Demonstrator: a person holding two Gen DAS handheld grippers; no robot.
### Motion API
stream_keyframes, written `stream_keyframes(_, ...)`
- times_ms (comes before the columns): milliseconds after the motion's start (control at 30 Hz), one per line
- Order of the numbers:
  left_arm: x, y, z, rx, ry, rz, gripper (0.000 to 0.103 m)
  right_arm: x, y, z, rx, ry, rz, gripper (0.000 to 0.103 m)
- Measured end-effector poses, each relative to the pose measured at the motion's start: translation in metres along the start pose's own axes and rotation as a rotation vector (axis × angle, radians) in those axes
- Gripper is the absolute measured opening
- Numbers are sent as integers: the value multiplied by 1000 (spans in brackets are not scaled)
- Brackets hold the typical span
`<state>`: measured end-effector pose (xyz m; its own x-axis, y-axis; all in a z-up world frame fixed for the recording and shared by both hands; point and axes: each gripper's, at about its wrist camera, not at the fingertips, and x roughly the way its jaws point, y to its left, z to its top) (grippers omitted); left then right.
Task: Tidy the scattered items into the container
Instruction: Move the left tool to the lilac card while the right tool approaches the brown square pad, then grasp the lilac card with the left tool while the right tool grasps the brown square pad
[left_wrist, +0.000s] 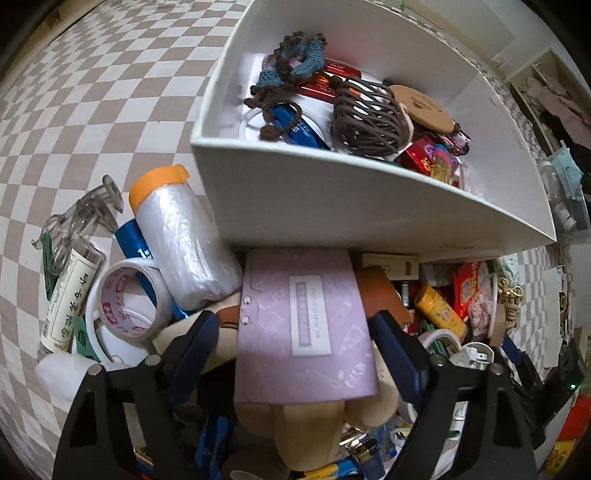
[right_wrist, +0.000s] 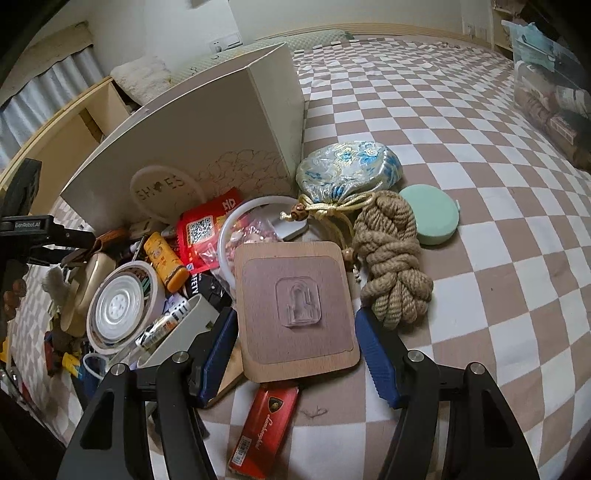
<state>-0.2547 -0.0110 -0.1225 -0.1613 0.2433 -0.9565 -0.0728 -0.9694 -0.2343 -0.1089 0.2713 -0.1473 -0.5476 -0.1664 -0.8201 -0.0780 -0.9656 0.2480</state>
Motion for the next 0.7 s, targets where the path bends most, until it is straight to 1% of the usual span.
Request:
stream_keyframes(67, -1, -2, -1, 7, -1, 0, 79, -1, 3, -3, -9, 2, -5, 66)
stream_keyframes(200, -5, 0, -3, -2, 1, -21, 68, -3, 7, -7, -21, 5, -15, 66)
stream_keyframes(367, -10, 3, -9, 2, -7, -41, 67, -5, 10, -11, -29, 6, -32, 66)
stream_keyframes(567, -16, 3, -18, 14, -24, -50, 67, -4, 16, -16, -62, 13, -79, 65)
stream_keyframes(700, -20, 4, -23, 21, -40, -55, 66, -7, 15, -18, -56, 13, -85, 65)
